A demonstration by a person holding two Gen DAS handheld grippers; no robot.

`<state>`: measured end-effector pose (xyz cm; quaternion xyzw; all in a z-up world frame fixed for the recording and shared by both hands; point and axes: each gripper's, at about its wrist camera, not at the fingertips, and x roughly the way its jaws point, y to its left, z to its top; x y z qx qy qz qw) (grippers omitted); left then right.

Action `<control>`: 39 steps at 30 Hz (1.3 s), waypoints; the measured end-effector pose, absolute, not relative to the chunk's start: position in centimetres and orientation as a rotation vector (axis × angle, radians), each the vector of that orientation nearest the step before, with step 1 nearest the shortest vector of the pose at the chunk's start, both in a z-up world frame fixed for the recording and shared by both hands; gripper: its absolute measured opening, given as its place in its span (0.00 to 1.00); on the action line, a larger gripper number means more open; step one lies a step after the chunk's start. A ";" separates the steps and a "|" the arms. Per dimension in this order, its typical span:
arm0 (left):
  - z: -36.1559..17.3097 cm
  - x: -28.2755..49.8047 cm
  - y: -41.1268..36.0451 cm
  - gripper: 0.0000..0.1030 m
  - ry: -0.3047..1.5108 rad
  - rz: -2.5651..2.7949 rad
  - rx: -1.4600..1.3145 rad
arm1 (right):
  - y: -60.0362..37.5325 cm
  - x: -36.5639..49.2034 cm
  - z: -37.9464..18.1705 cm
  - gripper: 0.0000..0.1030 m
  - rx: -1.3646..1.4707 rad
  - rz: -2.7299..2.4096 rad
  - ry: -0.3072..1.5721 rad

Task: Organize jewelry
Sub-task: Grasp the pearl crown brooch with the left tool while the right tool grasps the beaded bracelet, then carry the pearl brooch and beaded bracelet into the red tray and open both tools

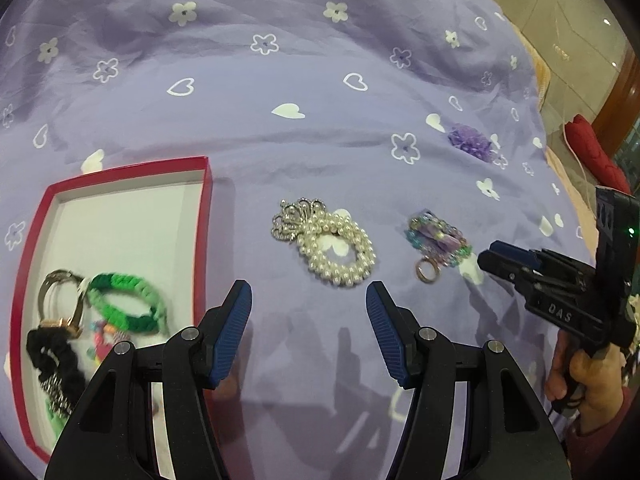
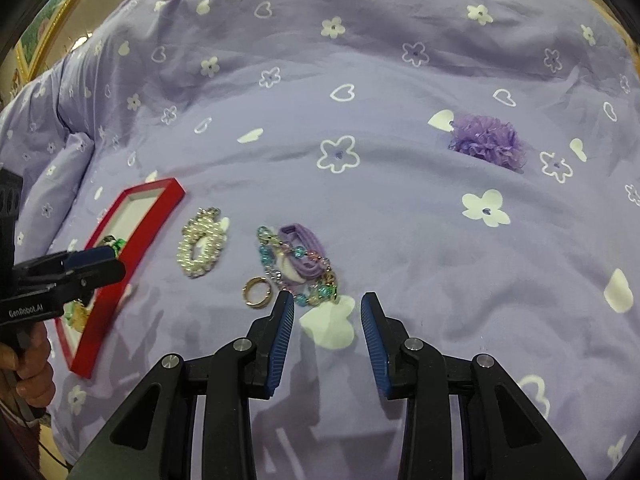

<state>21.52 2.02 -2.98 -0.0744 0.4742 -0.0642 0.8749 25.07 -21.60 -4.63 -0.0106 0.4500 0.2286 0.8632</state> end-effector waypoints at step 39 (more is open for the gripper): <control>-1.7 17.6 2.3 0.11 0.930 -0.173 -0.156 | -18.3 21.2 0.4 0.09 0.043 0.604 0.812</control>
